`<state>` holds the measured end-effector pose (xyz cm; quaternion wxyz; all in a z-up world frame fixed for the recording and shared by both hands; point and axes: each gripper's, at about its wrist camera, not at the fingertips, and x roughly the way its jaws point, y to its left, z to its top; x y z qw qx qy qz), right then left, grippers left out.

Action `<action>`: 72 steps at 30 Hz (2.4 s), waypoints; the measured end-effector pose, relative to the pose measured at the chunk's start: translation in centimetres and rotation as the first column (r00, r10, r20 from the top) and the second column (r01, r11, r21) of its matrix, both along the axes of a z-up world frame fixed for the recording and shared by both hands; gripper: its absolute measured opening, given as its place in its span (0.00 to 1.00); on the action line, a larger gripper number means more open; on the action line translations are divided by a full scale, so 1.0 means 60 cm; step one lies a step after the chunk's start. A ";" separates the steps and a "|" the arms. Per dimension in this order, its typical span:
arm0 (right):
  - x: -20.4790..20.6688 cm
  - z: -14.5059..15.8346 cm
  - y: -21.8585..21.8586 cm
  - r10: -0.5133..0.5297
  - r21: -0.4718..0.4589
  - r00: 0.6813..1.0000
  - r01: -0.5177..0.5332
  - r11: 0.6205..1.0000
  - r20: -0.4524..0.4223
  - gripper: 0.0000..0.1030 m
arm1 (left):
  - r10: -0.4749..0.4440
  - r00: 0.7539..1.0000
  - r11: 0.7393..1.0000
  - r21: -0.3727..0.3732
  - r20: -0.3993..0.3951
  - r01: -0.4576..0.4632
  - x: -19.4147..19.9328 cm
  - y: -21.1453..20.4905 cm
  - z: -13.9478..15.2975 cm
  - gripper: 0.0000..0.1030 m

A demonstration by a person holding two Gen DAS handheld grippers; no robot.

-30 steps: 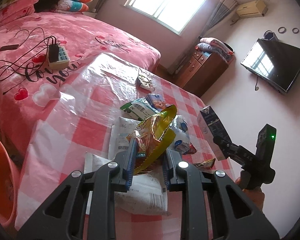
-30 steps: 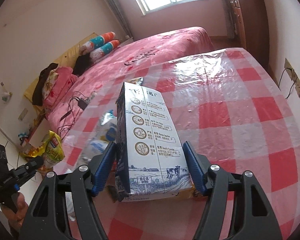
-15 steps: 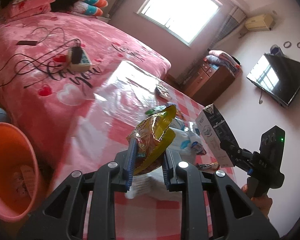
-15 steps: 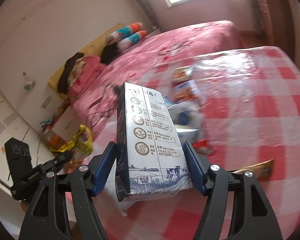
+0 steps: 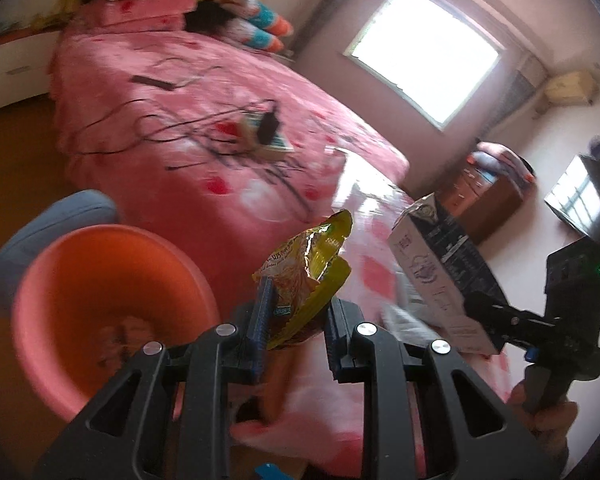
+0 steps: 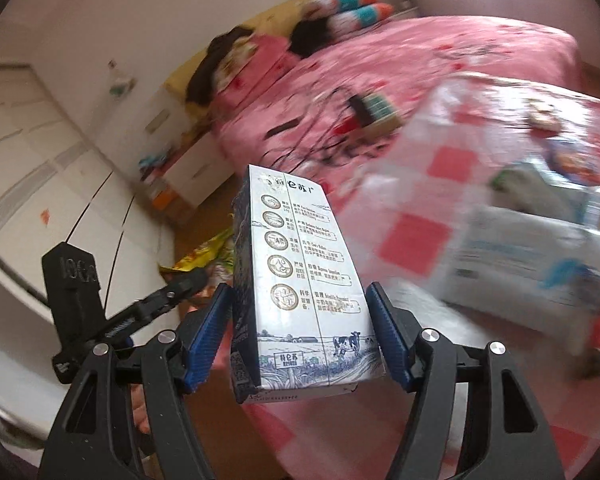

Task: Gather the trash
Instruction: 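Carry the wrapper and carton with both tools over the orange bucket, then open both tools to drop the wrapper and carton into the bucket, then move both tools back to the trash pile on the bed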

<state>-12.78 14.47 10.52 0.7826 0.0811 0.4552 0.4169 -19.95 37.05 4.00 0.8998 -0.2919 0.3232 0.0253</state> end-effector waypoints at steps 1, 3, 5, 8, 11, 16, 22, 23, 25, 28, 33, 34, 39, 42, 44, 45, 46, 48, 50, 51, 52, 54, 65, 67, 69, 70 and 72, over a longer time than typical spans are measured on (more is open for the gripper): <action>-0.001 -0.003 0.027 0.029 -0.005 1.000 -0.029 1.000 -0.007 0.67 | 0.020 1.000 1.000 -0.002 -0.007 -0.020 -0.006 0.013 -0.006 0.25; -0.003 -0.008 0.065 0.067 -0.018 0.998 -0.067 0.998 -0.009 0.67 | 0.073 0.997 0.997 0.008 -0.027 -0.073 -0.020 0.043 -0.022 0.25; -0.010 -0.013 0.105 0.106 -0.031 0.994 -0.106 0.994 -0.009 0.67 | 0.114 0.992 0.993 0.005 -0.049 -0.114 -0.030 0.070 -0.040 0.25; -0.017 -0.020 0.159 0.153 -0.046 0.988 -0.153 0.987 -0.017 0.67 | 0.160 0.984 0.987 -0.001 -0.077 -0.160 -0.041 0.100 -0.064 0.25; -0.023 -0.031 0.209 0.183 -0.067 0.983 -0.184 0.981 -0.010 0.68 | 0.201 0.974 0.979 -0.012 -0.103 -0.203 -0.050 0.130 -0.091 0.25; -0.017 -0.061 0.235 0.173 -0.052 0.984 -0.175 0.983 -0.053 0.81 | 0.287 0.948 0.958 0.051 -0.138 -0.283 -0.068 0.155 -0.119 0.59; -0.023 -0.065 0.195 0.111 -0.072 0.993 -0.114 0.991 -0.045 0.81 | 0.326 0.935 0.944 0.105 -0.142 -0.314 -0.094 0.163 -0.123 0.67; -0.026 -0.060 0.182 0.095 -0.084 0.995 -0.096 0.992 -0.019 0.81 | 0.326 0.935 0.943 0.114 -0.139 -0.312 -0.097 0.159 -0.121 0.67; -0.030 -0.052 0.162 0.076 -0.106 0.997 -0.072 0.992 0.027 0.81 | 0.318 0.938 0.945 0.121 -0.137 -0.302 -0.097 0.152 -0.120 0.68; -0.044 -0.041 0.133 0.054 -0.136 0.994 -0.041 0.990 0.099 0.81 | 0.299 0.945 0.950 0.137 -0.133 -0.281 -0.096 0.136 -0.113 0.68; -0.058 -0.039 0.093 0.037 -0.149 0.988 -0.014 0.989 0.149 0.81 | 0.258 0.957 0.962 0.129 -0.132 -0.241 -0.085 0.106 -0.107 0.68; -0.060 -0.040 0.084 0.029 -0.154 0.987 -0.004 0.988 0.160 0.81 | 0.249 0.960 0.964 0.129 -0.131 -0.233 -0.082 0.100 -0.105 0.68; -0.065 -0.042 0.058 0.005 -0.163 0.983 0.025 0.986 0.182 0.87 | 0.194 0.973 0.975 0.135 -0.125 -0.177 -0.065 0.057 -0.088 0.69; -0.067 -0.043 0.035 -0.016 -0.153 0.983 0.045 0.987 0.185 0.87 | 0.162 0.980 0.980 0.135 -0.111 -0.147 -0.057 0.032 -0.075 0.71; -0.070 -0.041 0.020 -0.029 -0.149 0.981 0.058 0.987 0.191 0.87 | 0.128 0.986 0.984 0.138 -0.106 -0.113 -0.050 0.008 -0.065 0.71; -0.071 -0.041 0.011 -0.037 -0.147 0.980 0.066 0.987 0.197 0.87 | 0.114 0.988 0.985 0.141 -0.104 -0.099 -0.047 -0.001 -0.061 0.71; -0.072 -0.040 0.002 -0.045 -0.146 0.978 0.076 0.986 0.203 0.87 | 0.099 0.990 0.986 0.147 -0.101 -0.083 -0.043 -0.013 -0.057 0.71; -0.071 -0.037 -0.013 -0.061 -0.141 0.976 0.092 0.986 0.208 0.87 | 0.073 0.992 0.987 0.152 -0.098 -0.058 -0.037 -0.030 -0.050 0.71; -0.070 -0.035 -0.031 -0.080 -0.133 0.974 0.110 0.985 0.210 0.87 | 0.045 0.994 0.988 0.154 -0.095 -0.030 -0.031 -0.051 -0.043 0.71; -0.070 -0.035 -0.041 -0.091 -0.129 0.973 0.120 0.984 0.213 0.87 | 0.035 0.995 0.988 0.155 -0.094 -0.020 -0.028 -0.059 -0.041 0.71; -0.069 -0.034 -0.052 -0.103 -0.128 0.971 0.132 0.983 0.215 0.87 | 0.026 0.995 0.988 0.156 -0.095 -0.011 -0.025 -0.065 -0.039 0.71; -0.067 -0.035 -0.068 -0.120 -0.127 0.969 0.150 0.980 0.215 0.87 | 0.000 0.995 0.988 0.156 -0.095 0.015 -0.019 -0.084 -0.032 0.71; -0.068 -0.039 -0.150 -0.192 -0.123 0.954 0.224 0.967 0.230 0.87 | -0.101 0.989 0.977 0.177 -0.109 0.119 0.000 -0.167 -0.015 0.71; -0.069 -0.042 -0.163 -0.203 -0.120 0.952 0.234 0.965 0.227 0.87 | -0.114 0.988 0.975 0.181 -0.108 0.132 0.002 -0.177 -0.011 0.71; -0.069 -0.044 -0.174 -0.213 -0.119 0.951 0.243 0.963 0.226 0.87 | -0.126 0.986 0.972 0.187 -0.109 0.145 0.004 -0.190 -0.008 0.71; -0.069 -0.045 -0.180 -0.218 -0.117 0.950 0.249 0.962 0.225 0.87 | -0.134 0.985 0.970 0.189 -0.111 0.153 0.004 -0.196 -0.006 0.71; -0.068 -0.047 -0.190 -0.227 -0.113 0.948 0.256 0.960 0.221 0.87 | -0.145 0.983 0.967 0.194 -0.114 0.165 0.005 -0.207 -0.004 0.71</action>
